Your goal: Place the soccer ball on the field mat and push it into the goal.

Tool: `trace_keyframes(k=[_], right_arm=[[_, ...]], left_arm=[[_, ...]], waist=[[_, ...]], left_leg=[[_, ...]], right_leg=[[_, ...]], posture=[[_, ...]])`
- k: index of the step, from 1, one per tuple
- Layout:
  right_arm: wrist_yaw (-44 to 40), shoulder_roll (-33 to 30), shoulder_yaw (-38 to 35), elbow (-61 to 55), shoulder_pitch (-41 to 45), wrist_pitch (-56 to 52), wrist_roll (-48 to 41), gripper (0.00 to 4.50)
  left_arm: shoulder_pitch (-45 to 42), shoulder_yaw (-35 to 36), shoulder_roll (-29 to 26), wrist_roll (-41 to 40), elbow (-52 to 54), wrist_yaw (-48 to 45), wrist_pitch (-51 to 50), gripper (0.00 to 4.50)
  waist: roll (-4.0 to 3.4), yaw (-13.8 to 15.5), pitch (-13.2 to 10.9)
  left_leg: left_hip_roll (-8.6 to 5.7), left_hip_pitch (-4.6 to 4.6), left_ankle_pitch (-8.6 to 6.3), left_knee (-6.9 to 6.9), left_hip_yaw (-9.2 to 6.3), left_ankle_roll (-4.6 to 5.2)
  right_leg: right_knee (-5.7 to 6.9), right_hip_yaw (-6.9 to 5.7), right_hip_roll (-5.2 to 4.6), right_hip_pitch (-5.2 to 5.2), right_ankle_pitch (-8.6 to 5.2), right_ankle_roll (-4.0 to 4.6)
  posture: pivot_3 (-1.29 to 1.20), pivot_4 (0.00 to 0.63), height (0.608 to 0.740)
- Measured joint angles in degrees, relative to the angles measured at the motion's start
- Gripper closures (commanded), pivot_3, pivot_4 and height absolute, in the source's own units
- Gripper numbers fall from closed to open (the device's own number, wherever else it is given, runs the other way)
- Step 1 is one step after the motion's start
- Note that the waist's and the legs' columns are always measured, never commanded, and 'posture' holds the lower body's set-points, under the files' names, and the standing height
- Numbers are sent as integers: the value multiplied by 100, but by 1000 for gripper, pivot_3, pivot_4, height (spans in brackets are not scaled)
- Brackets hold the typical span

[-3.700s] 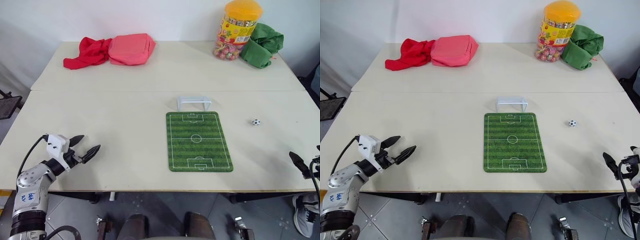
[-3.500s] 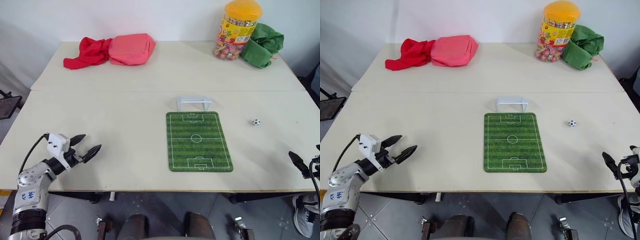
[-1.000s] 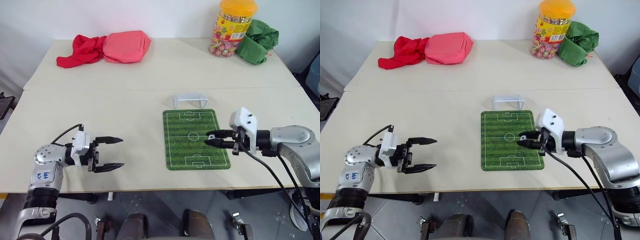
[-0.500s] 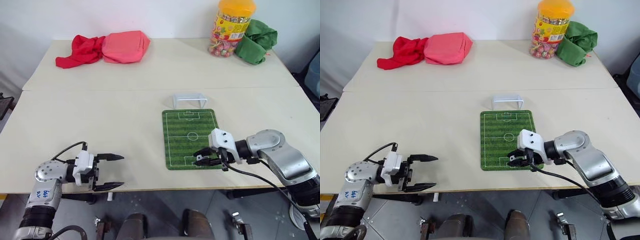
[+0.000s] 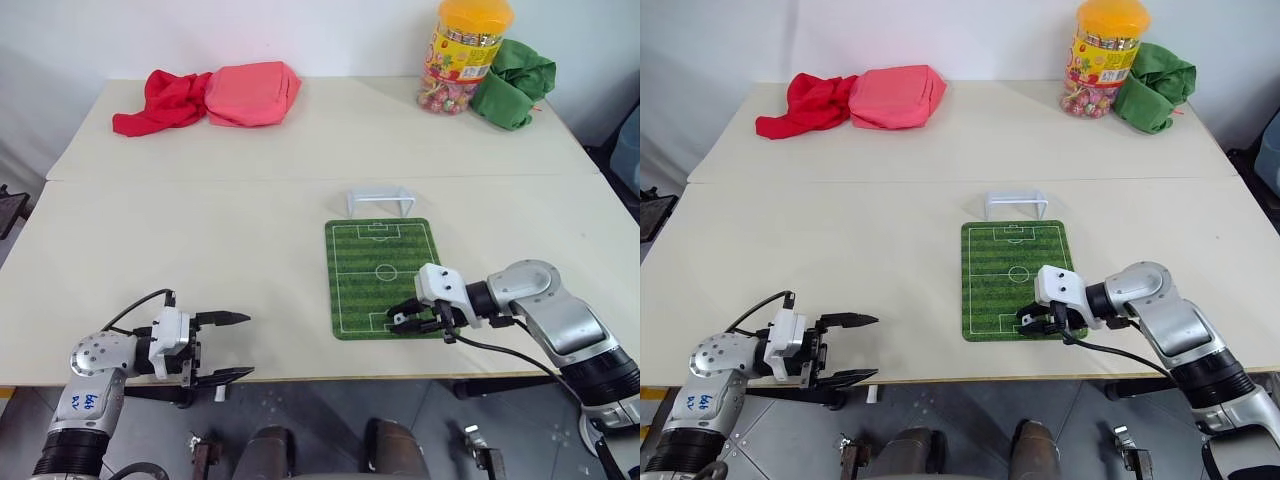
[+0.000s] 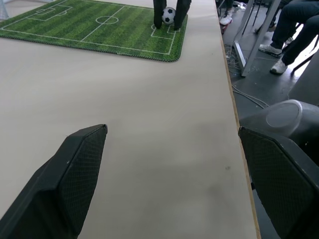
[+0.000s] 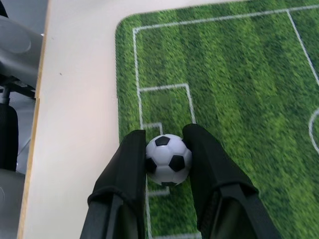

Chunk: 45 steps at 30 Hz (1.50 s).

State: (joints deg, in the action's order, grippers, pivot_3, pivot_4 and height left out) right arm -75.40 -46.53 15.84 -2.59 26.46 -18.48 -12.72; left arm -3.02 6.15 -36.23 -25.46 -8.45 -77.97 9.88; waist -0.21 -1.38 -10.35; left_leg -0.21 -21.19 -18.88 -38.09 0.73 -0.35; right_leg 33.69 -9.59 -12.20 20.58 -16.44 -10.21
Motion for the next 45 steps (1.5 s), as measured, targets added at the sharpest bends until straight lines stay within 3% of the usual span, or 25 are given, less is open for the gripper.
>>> trace_keyframes(k=[40,45], right_arm=[[-23,160,-11,37,-4,59,191,3652],[-35,161,-16,-25,-47,50,179,2011]], left_arm=[[-370,-44,144,15,-168,156,35,0],[-435,-47,153,24,-295,165,68,0]], waist=[[0,1,0],[0,0,0]], left_leg=[[0,1,0,-3,0,0],[0,1,0,-4,0,0]], right_leg=[[4,1,0,0,0,0],[5,1,0,0,0,0]], posture=[[0,150,740],[0,150,740]])
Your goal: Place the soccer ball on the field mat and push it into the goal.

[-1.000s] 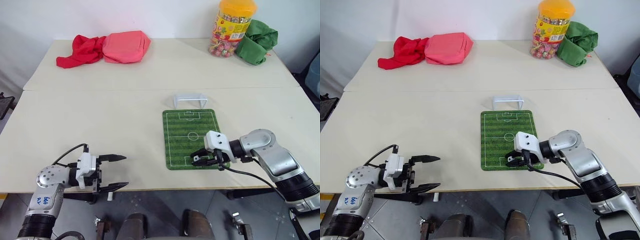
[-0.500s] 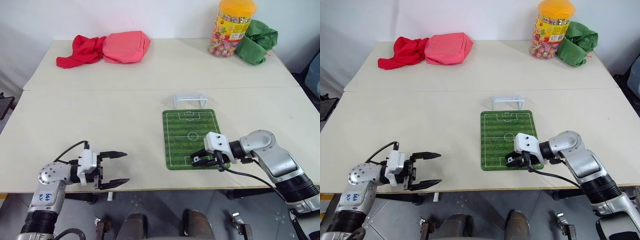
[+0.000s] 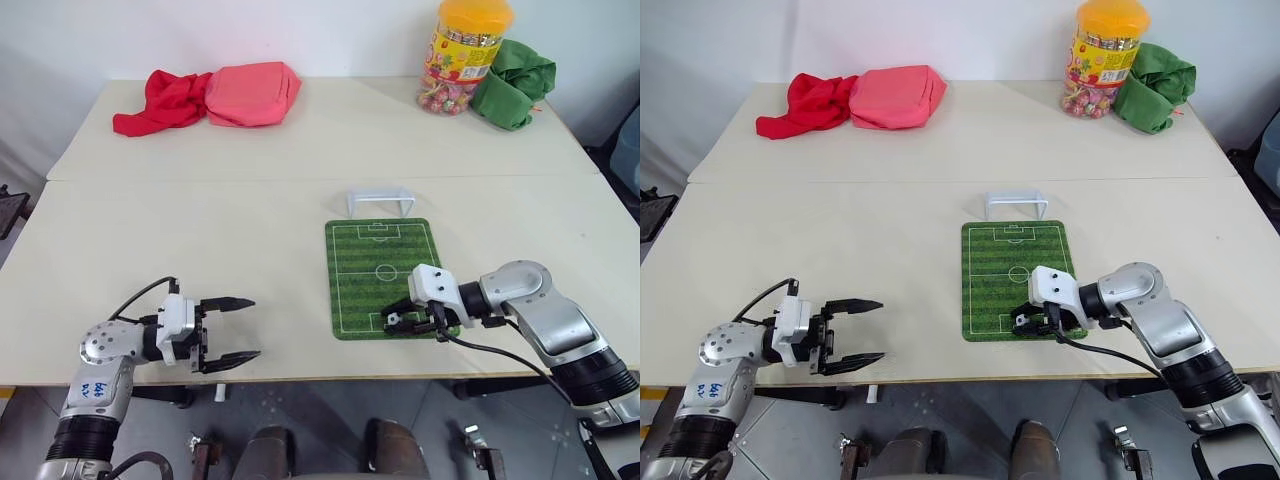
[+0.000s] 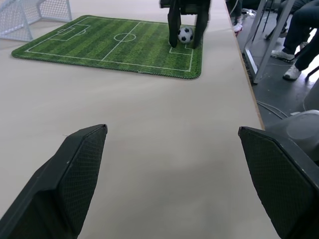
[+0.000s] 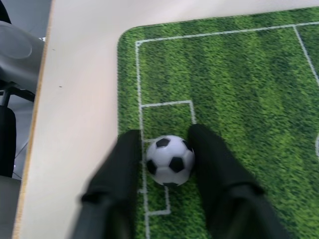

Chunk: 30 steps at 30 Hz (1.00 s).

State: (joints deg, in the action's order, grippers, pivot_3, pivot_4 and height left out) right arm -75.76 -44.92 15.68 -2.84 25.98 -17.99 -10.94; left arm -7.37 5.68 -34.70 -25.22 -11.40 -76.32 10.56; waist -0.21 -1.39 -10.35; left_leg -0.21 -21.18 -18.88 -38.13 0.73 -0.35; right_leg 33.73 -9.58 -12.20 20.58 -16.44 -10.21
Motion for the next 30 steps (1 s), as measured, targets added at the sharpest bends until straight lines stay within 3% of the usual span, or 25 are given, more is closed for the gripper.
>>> trace_keyframes(k=[12,23,26,30], right_arm=[[110,-10,-99,-246,-41,-256,-63,2011],[240,-624,-1000,-1564,-59,-1392,-877,2011],[579,-644,-1393,-1942,-332,-1675,-1047,2628],[955,-639,-1917,-2512,-1066,-1845,-1335,4037]], left_arm=[[-86,-5,31,19,-61,3,18,0],[-256,-65,123,56,-219,-13,59,0],[-359,-107,145,64,-308,-57,93,0],[-400,-151,174,65,-372,-141,138,0]], waist=[[0,1,0],[1,68,0],[2,130,1],[3,175,1]], left_leg=[[0,0,0,-2,0,0],[0,-1,0,-2,-1,0],[0,-1,-1,-2,-1,-1],[0,-4,-2,0,-2,-1]], right_leg=[[2,2,0,0,0,0],[0,1,0,0,0,0],[1,1,0,0,0,0],[-3,-1,0,0,0,1]], posture=[[0,150,740],[0,150,740],[0,150,740],[0,150,740]])
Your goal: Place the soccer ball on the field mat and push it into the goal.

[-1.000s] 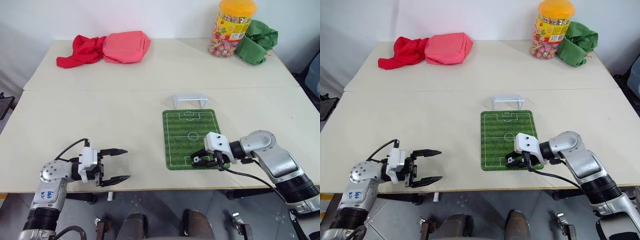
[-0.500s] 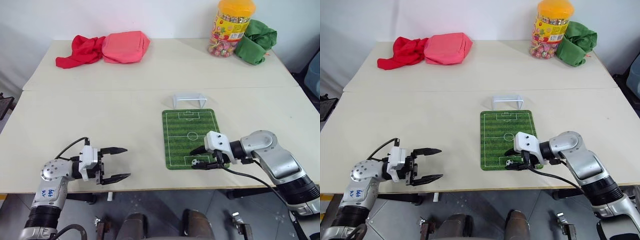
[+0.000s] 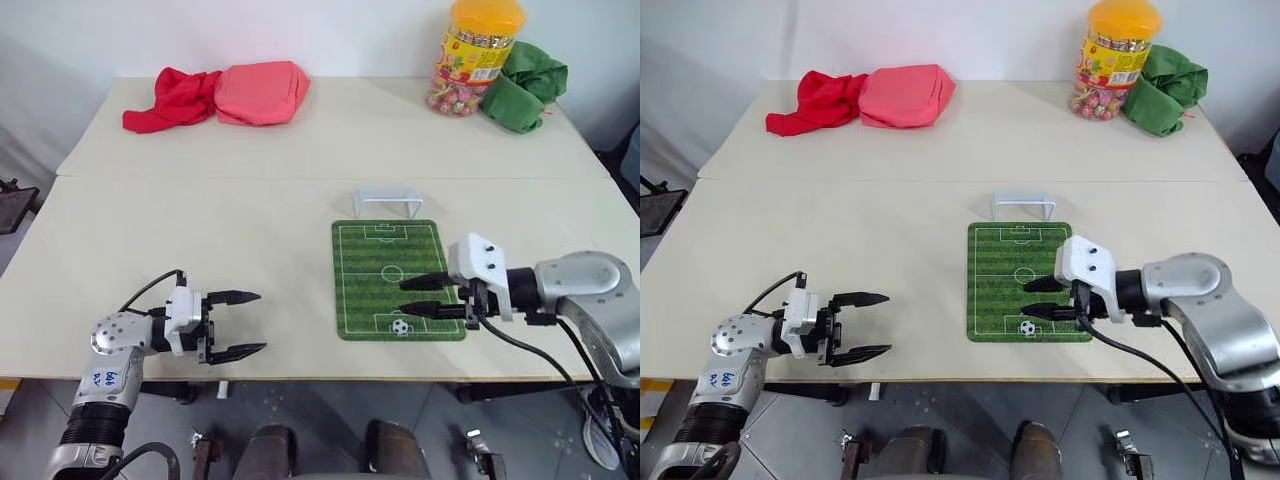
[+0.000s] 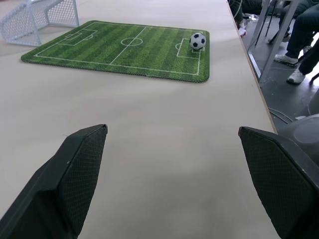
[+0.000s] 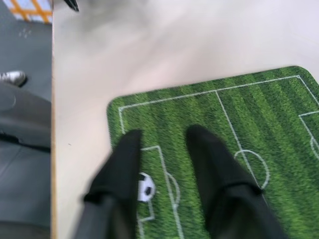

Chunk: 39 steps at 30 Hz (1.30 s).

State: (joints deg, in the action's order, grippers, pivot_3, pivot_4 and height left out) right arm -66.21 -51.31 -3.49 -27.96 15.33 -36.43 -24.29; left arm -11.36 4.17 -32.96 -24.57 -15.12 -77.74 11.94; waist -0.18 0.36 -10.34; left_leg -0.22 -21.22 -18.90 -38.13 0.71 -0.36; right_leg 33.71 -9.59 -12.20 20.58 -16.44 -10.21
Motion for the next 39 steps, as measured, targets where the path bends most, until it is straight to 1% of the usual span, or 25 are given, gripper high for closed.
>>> trace_keyframes(k=[1,2,4,5,8,11,13,16,24,28,31,34,37,39], right_arm=[[112,-2,-143,-203,-283,-47,-32,4345],[202,-19,-217,-376,-569,-78,-32,4451],[320,-49,-171,-703,-1153,-56,4,4451],[355,-49,-110,-768,-1308,-5,37,4451],[400,-31,105,-697,-1361,246,157,4451],[377,14,455,-358,-1328,556,311,4451],[345,74,696,-40,-1177,703,413,4451],[302,160,835,297,-993,909,464,4451],[30,394,1236,1212,-459,1512,666,4451],[149,808,1460,2260,315,2012,1066,4451],[557,975,1409,3341,1226,2498,1477,4451],[804,977,1071,3748,1908,2777,1578,4451],[936,936,755,3694,2072,2734,1534,4451],[958,844,549,3497,1895,2568,1443,4451]], left_arm=[[-26,-18,5,0,-40,-32,6,0],[-56,-34,9,-1,-90,-77,11,0],[-95,-42,7,-2,-187,-190,20,0],[-127,-51,8,-2,-229,-243,27,0],[-341,-78,41,-2,-390,-354,52,0],[-479,-78,48,-2,-404,-426,76,0],[-488,-80,52,-3,-423,-441,76,0],[-474,-78,52,-4,-430,-453,76,0],[-57,-19,-102,-25,-142,-427,-19,0],[52,58,-176,-57,-45,-366,-65,0],[-5,52,-174,-60,-9,-309,-97,0],[-219,47,-172,-59,-65,-304,-93,0],[-510,36,-147,-10,-349,-306,-31,0],[-759,31,-116,27,-599,-303,63,0]], waist=[[2,21,0],[2,34,0],[3,77,0],[3,84,0],[6,68,0],[9,65,0],[9,45,0],[9,43,0],[10,1,0],[9,-47,0],[8,-68,-1],[7,-53,-1],[8,-21,-1],[8,-12,-1]], left_leg=[[0,0,0,0,0,0],[0,0,0,1,1,0],[0,1,-1,0,3,1],[-1,1,-2,-4,7,2],[0,6,-2,-15,15,3],[1,8,-1,-16,16,4],[2,8,-1,-15,16,4],[3,6,-1,-13,14,4],[5,6,-1,-12,14,4],[5,8,-1,-19,18,4],[6,7,0,-21,22,3],[15,4,1,-7,18,-1],[14,-1,-1,0,11,-3],[11,-5,-6,1,12,1]], right_leg=[[-1,0,0,0,0,0],[-1,0,0,0,0,0],[-1,2,1,0,0,0],[0,5,1,0,0,0],[4,19,2,0,3,4],[6,24,3,0,6,6],[6,24,5,0,7,6],[5,22,7,1,7,6],[3,22,9,1,7,6],[6,29,9,0,9,6],[13,34,9,8,10,8],[10,30,20,15,10,9],[4,24,23,14,10,9],[-4,23,22,13,10,8]], posture=[[0,150,740],[0,150,740],[0,150,740],[0,150,740],[0,150,740],[0,150,740],[0,150,740],[0,150,740],[0,150,740],[0,150,740],[0,150,740],[0,150,740],[0,150,740],[0,150,740]])
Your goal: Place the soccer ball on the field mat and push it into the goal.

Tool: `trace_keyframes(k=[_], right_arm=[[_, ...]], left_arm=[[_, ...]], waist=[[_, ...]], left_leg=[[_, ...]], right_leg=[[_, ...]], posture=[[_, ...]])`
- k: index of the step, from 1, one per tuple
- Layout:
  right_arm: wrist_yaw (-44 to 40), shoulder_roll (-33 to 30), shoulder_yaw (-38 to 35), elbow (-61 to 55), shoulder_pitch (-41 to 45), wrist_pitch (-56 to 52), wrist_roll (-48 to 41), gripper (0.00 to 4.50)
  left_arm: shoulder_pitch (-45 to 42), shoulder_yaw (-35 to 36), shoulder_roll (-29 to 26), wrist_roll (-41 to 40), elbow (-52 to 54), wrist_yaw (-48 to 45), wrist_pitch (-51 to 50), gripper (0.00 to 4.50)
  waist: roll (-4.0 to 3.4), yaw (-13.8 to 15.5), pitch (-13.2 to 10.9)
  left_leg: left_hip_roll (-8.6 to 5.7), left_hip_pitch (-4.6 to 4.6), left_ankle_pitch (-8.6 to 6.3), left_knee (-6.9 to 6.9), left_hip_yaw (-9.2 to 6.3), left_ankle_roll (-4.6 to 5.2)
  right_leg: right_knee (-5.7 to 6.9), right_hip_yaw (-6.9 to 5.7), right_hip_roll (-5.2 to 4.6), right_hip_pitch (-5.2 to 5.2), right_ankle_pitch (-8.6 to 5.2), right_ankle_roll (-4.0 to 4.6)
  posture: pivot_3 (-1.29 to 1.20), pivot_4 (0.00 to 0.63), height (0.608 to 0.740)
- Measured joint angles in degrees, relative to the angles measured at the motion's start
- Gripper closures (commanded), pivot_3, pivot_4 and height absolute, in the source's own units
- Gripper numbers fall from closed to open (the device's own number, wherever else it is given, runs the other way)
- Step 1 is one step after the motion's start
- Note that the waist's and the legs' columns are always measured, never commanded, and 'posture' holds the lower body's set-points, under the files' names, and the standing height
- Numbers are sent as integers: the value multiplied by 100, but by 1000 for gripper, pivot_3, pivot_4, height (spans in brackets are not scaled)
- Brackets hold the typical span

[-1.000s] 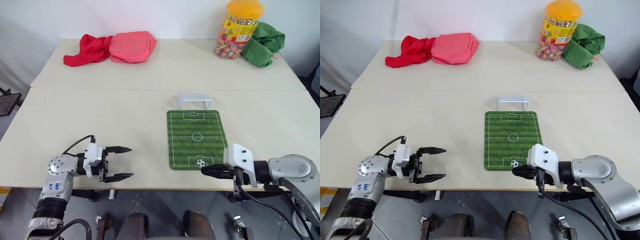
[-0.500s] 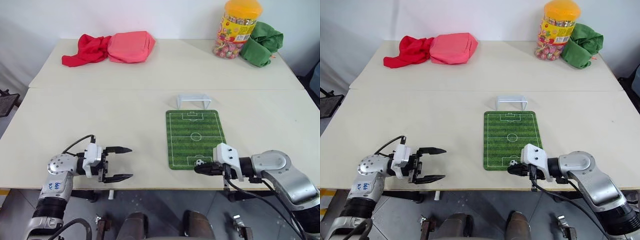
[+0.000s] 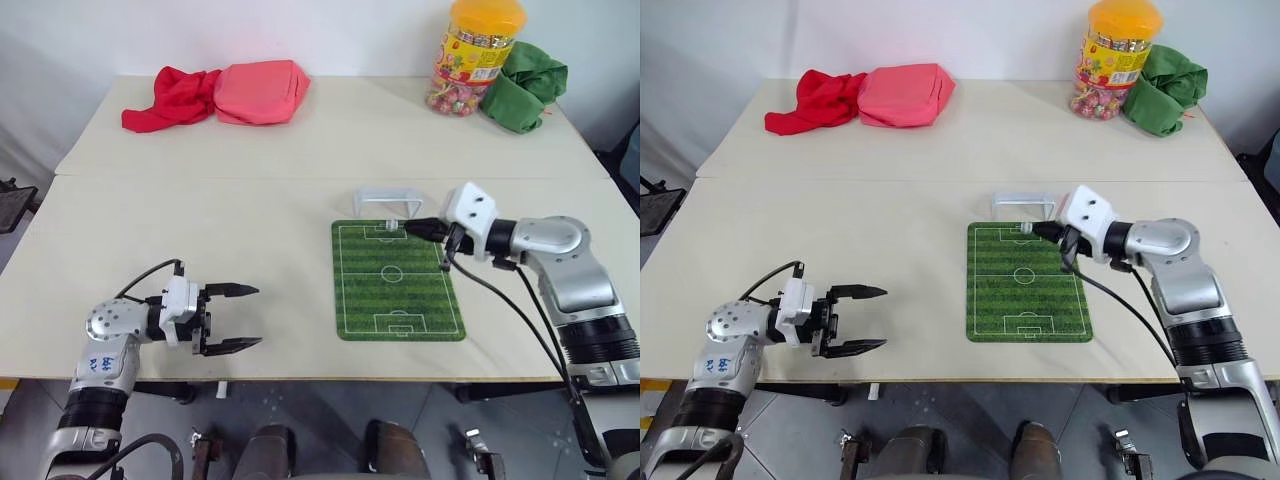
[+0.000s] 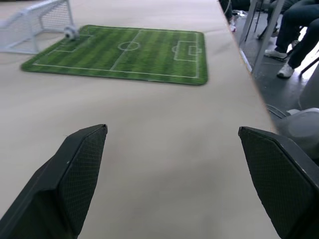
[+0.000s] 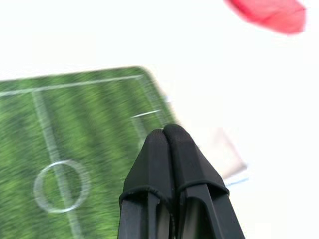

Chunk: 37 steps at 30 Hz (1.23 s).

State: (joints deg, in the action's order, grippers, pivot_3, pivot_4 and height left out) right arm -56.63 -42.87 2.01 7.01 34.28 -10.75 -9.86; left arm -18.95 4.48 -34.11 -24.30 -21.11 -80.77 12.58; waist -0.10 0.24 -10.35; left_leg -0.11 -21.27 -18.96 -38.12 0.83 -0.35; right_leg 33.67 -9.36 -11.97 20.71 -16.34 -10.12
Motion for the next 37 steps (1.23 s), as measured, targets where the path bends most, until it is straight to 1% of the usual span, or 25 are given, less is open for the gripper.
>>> trace_keyframes(k=[4,8,11,12,14,16,18,22,25,26,31,37], right_arm=[[-58,-257,-281,-354,-611,-291,-198,4451],[-571,-781,-702,-388,-1272,-328,-516,4451],[-1054,-1137,-1022,87,-1530,-145,-706,4451],[-1226,-1251,-1117,446,-1569,-13,-724,4288],[-1489,-1382,-1248,1151,-1565,259,-733,3909],[-1817,-1390,-1345,1821,-1465,593,-760,3262],[-2065,-1387,-1353,2374,-1229,882,-768,2560],[-2289,-1379,-1374,3048,-794,1357,-775,1202],[-2437,-1383,-1376,3489,-758,1674,-755,116],[-2457,-1383,-1376,3621,-758,1767,-738,53],[-2686,-1495,-1475,3861,-845,1846,-795,53],[-2737,-1576,-1599,3861,-840,1805,-850,53]], left_arm=[[-368,-7,95,48,-392,57,119,0],[-709,14,146,96,-712,286,65,0],[-856,109,134,96,-897,476,-149,0],[-900,131,100,98,-940,581,-273,0],[-971,216,-39,122,-1100,807,-503,0],[-997,354,-164,204,-1246,996,-533,0],[-1002,420,-219,211,-1372,951,-432,0],[-1014,538,-230,122,-1455,678,-425,0],[-1028,706,-364,98,-1711,618,-427,0],[-1027,775,-417,96,-1779,607,-436,0],[-998,978,-630,58,-2024,438,-600,0],[-985,1030,-640,57,-2142,295,-630,0]], waist=[[0,-23,0],[2,-30,-1],[2,-46,-1],[5,-52,-3],[5,-69,-3],[5,-100,-3],[5,-131,-3],[5,-182,-3],[5,-183,-3],[5,-183,-3],[5,-183,-3],[5,-185,-3]], left_leg=[[0,-2,-4,1,7,3],[1,0,-4,-4,15,3],[2,9,-5,-7,22,4],[2,9,-5,-8,23,4],[5,14,-5,-7,24,4],[6,14,-4,-6,25,3],[5,12,-4,-8,26,3],[7,12,-4,-9,24,3],[7,11,-4,-7,24,3],[7,11,-4,-7,24,3],[7,11,-4,-7,24,3],[8,11,-4,-9,24,3]], right_leg=[[-5,1,0,1,0,-1],[-6,6,0,0,1,-3],[-6,12,0,-5,2,-4],[-6,13,0,-5,2,-4],[-3,14,1,-4,2,-4],[-4,15,2,-4,2,-4],[-5,16,2,-4,2,-4],[-3,14,2,-5,2,-4],[-5,13,2,-4,2,-4],[-5,14,2,-4,2,-4],[-4,15,2,-4,2,-4],[-3,15,2,-3,2,-4]], posture=[[0,150,740],[0,150,740],[0,150,740],[0,150,740],[0,150,740],[0,150,740],[0,150,740],[0,150,740],[0,150,740],[0,150,740],[0,150,740],[0,150,740]])
